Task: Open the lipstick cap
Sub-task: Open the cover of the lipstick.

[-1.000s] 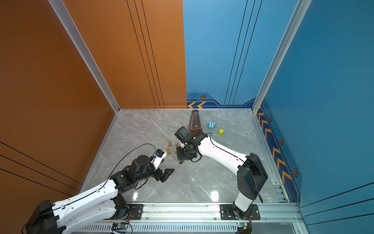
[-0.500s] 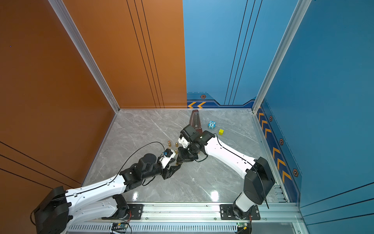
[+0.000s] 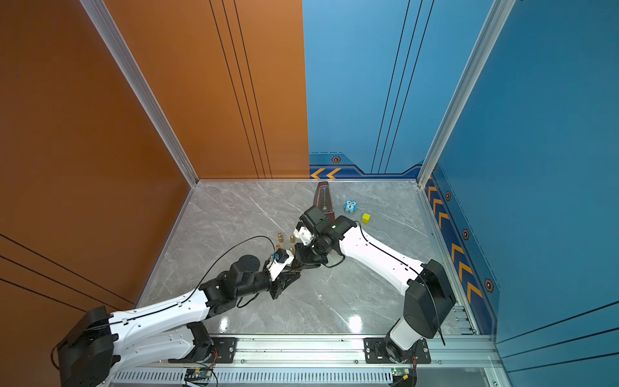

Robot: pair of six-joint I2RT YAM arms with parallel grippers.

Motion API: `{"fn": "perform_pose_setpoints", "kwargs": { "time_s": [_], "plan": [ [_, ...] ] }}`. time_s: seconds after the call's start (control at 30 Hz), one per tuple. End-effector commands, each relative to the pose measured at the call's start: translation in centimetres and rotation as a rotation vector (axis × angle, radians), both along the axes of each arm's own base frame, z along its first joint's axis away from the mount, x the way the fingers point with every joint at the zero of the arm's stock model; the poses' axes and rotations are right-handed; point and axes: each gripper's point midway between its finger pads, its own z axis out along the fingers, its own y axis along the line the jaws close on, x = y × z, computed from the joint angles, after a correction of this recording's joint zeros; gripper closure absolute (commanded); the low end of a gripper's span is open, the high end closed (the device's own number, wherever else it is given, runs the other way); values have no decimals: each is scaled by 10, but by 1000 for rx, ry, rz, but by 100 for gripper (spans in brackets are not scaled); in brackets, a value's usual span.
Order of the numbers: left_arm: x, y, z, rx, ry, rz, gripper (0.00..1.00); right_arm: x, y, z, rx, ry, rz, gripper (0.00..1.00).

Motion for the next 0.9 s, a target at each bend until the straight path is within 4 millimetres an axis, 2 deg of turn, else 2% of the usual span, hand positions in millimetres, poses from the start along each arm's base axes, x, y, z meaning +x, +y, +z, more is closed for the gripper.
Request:
{"fn": "perform_pose_setpoints", "kwargs": {
  "time_s": [0.0, 0.3, 0.57, 0.73, 0.87],
  "plan": [
    [5, -4, 17, -27, -39, 10, 80, -7, -1, 10, 32, 19, 4, 77],
    [7, 5, 18, -32, -54, 51, 99, -8, -2, 20, 53, -28, 31, 65],
    [5, 5, 15, -32, -43, 46, 100, -3, -10, 23, 29, -108, 40, 51],
    [4, 3, 15, -35, -30, 33, 100, 3, -13, 17, -12, -143, 40, 51],
    [2, 3, 13, -29, -22, 29, 100, 9, -15, 12, -40, -165, 30, 57]
  ]
}}
